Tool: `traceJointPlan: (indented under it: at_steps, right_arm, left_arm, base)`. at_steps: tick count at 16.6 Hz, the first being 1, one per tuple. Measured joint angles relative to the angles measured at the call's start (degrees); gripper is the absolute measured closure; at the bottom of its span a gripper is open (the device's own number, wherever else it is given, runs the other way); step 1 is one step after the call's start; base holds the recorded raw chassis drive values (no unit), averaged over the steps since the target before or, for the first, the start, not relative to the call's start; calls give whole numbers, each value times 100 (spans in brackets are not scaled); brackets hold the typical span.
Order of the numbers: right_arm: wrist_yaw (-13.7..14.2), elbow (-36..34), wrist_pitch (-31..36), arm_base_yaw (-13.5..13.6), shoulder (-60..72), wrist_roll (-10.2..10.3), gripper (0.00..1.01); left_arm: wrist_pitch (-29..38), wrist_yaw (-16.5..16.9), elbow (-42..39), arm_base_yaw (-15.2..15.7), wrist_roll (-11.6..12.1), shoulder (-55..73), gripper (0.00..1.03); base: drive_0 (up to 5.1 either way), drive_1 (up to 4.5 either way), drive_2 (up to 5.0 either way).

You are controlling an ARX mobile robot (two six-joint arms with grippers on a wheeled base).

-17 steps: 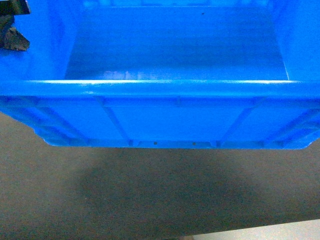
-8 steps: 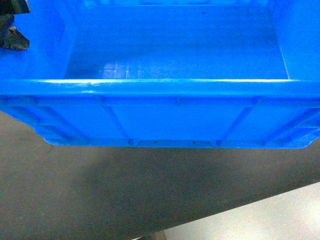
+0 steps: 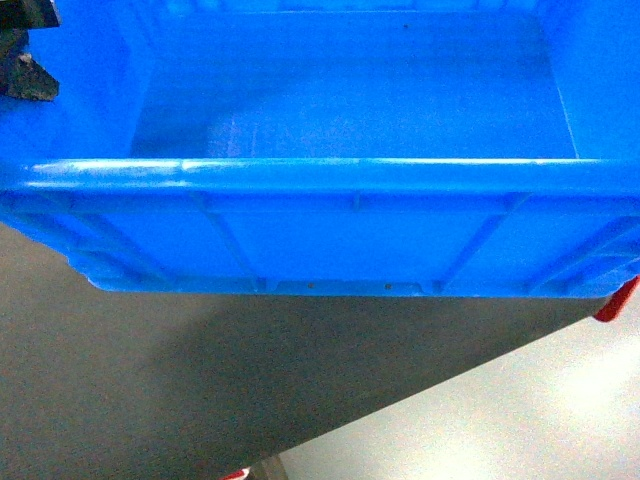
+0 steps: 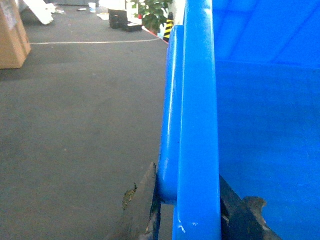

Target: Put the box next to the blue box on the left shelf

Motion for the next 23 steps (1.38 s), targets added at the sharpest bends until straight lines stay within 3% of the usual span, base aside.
traceJointPlan:
  at_steps: [23]
  right_arm:
    - [4, 0, 0, 0, 0, -15, 80]
  left_arm:
    - [0, 0, 0, 0, 0, 0, 85]
  base:
    - [-160, -160, -160]
